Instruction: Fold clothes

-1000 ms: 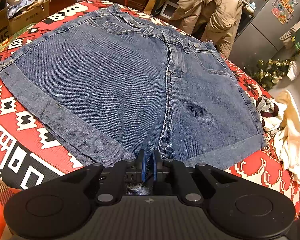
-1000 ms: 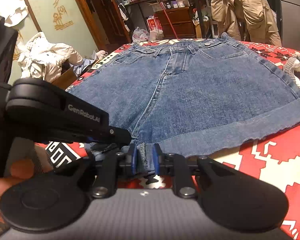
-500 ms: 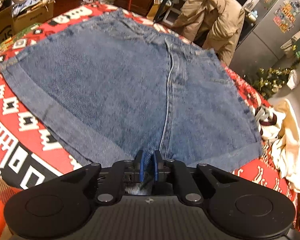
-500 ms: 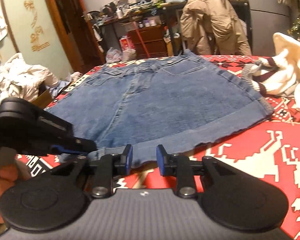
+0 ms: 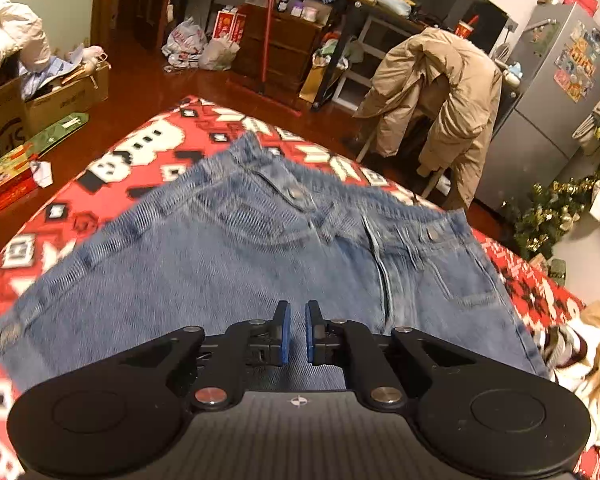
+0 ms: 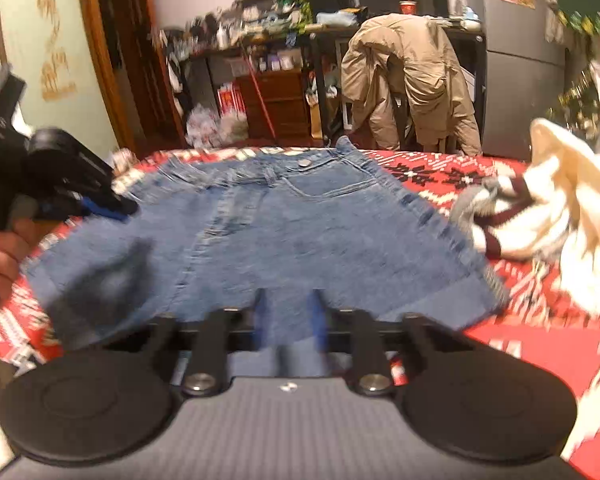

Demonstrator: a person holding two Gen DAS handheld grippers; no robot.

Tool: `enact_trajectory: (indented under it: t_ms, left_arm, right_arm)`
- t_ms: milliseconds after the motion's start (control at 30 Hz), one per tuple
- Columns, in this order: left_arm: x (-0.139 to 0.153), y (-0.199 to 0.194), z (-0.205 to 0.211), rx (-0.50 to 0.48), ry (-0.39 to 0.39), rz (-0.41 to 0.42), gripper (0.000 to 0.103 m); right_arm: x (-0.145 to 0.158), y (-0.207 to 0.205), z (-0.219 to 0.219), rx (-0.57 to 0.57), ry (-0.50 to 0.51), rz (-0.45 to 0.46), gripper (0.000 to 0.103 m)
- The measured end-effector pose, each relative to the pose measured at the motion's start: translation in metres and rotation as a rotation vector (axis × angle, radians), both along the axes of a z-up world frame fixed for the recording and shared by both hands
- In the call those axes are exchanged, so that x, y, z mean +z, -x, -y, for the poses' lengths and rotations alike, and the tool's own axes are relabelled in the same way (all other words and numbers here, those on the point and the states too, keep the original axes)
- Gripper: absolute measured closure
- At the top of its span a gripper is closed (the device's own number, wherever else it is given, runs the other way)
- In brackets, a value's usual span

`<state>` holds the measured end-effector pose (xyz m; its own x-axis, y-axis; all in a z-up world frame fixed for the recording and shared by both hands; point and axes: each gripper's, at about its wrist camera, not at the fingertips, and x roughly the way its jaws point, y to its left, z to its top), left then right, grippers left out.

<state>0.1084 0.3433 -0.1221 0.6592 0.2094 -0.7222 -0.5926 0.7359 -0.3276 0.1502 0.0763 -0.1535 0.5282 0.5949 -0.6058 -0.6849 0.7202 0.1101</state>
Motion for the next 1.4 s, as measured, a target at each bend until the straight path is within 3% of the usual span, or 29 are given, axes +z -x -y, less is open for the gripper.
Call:
enact_trajectory:
  t_ms: [200,267,400,467,533,700,867,1067,1200,1400]
  left_arm:
    - [-0.028,-0.009,-0.027,0.027,0.135,-0.076,0.097]
    - [-0.034,-0.008,-0.037,0.043,0.186,-0.062,0.098]
    - [-0.034,-0.006,-0.046,0.060,0.190,-0.064,0.098]
    - [-0.033,-0.005,-0.048,0.075,0.169,-0.074,0.098]
    - [-0.034,-0.002,-0.053,0.097,0.191,-0.075,0.100]
    - [-0.035,0.005,-0.062,0.150,0.259,-0.069,0.100]
    - [-0.035,0.006,-0.065,0.179,0.279,-0.065,0.100]
    - [-0.034,0.015,-0.073,0.245,0.270,-0.061,0.100]
    - [-0.036,0.019,-0.079,0.264,0.296,-0.044,0.100]
    - [-0.038,0.029,-0.090,0.312,0.330,-0.017,0.100]
  right_arm:
    - [-0.004,-0.054,-0.042,-0.007,0.035,0.001,0.090]
    - [-0.011,-0.069,-0.059,0.000,0.051,0.006,0.090]
    - [-0.027,-0.089,-0.082,0.019,0.091,0.002,0.090]
    - [-0.036,-0.093,-0.081,0.008,0.120,0.009,0.090]
    - [-0.040,-0.099,-0.073,-0.016,0.113,0.011,0.083]
    - [-0.031,-0.116,-0.046,-0.148,0.138,0.007,0.083]
    - [-0.006,-0.086,-0.075,0.046,0.076,0.009,0.083]
    - [-0.012,-0.043,-0.162,0.281,0.066,-0.038,0.084]
    - [-0.028,-0.042,-0.203,0.321,0.110,-0.070,0.084]
    - [-0.034,-0.072,-0.247,0.293,0.127,-0.035,0.083]
